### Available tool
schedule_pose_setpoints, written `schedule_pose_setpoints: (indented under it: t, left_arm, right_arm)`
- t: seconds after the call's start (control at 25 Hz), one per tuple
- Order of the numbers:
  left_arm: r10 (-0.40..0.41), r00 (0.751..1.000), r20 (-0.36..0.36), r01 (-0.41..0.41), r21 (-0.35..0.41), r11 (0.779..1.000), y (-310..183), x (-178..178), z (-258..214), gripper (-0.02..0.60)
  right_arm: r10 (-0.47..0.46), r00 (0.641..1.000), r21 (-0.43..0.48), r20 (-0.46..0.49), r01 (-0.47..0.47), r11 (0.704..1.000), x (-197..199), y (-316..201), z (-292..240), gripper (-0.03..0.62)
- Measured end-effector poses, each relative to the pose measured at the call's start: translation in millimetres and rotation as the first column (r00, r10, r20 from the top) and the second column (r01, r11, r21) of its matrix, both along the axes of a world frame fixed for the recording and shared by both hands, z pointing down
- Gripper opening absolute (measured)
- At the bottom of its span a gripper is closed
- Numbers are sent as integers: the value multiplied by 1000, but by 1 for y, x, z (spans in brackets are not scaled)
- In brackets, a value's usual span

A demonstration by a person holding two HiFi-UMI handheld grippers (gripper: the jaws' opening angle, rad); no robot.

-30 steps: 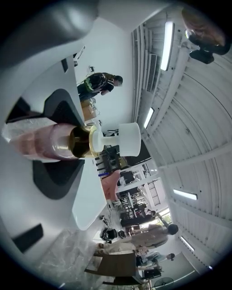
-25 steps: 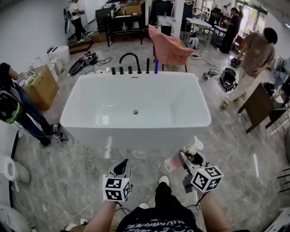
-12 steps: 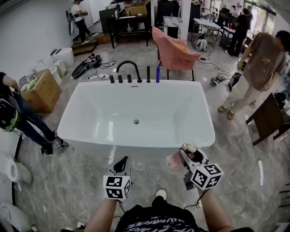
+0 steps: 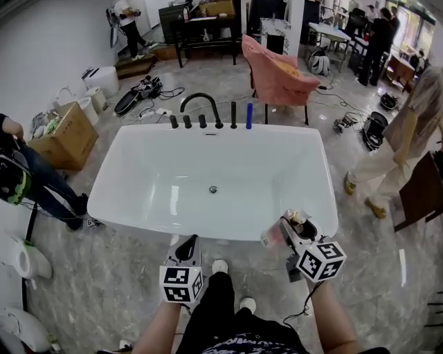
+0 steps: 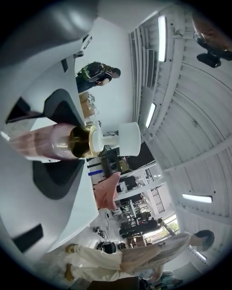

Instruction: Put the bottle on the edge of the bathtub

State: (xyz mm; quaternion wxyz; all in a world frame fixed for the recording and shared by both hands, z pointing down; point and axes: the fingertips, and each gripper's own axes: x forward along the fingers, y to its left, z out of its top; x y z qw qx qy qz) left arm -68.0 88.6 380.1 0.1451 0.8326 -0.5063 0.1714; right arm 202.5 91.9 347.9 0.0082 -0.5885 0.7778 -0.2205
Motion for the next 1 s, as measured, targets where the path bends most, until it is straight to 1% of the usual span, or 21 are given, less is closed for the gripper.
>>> schedule_pose_setpoints:
  t: [0.12,0.36,0.6,0.84,1.0]
  left_arm:
    - [15,1000,-5,-15,-14,1000,-48,4,13,15]
    - [70,998,-7,-70,-35,997,-163,13,37,15]
    - [152,988,-29,-154,-55,987,-271,27,60,15]
    - [190,980,-59,-195,-100,976,-346,45,85,15]
    - [201,977,-76,-208,-100,973,-383,55,102,15]
  right_arm:
    - [26,1000,-19,-5,-27,999,5,-40,9,221]
    - [104,995,-45,-4,-104,994,16,-125,29,221]
    - [179,983,-45,-37,-181,983,23,-224,49,221]
    - [216,975,-53,-46,-218,974,33,-312,65,221]
    - [224,971,-36,-80,-227,973,43,-363,77,221]
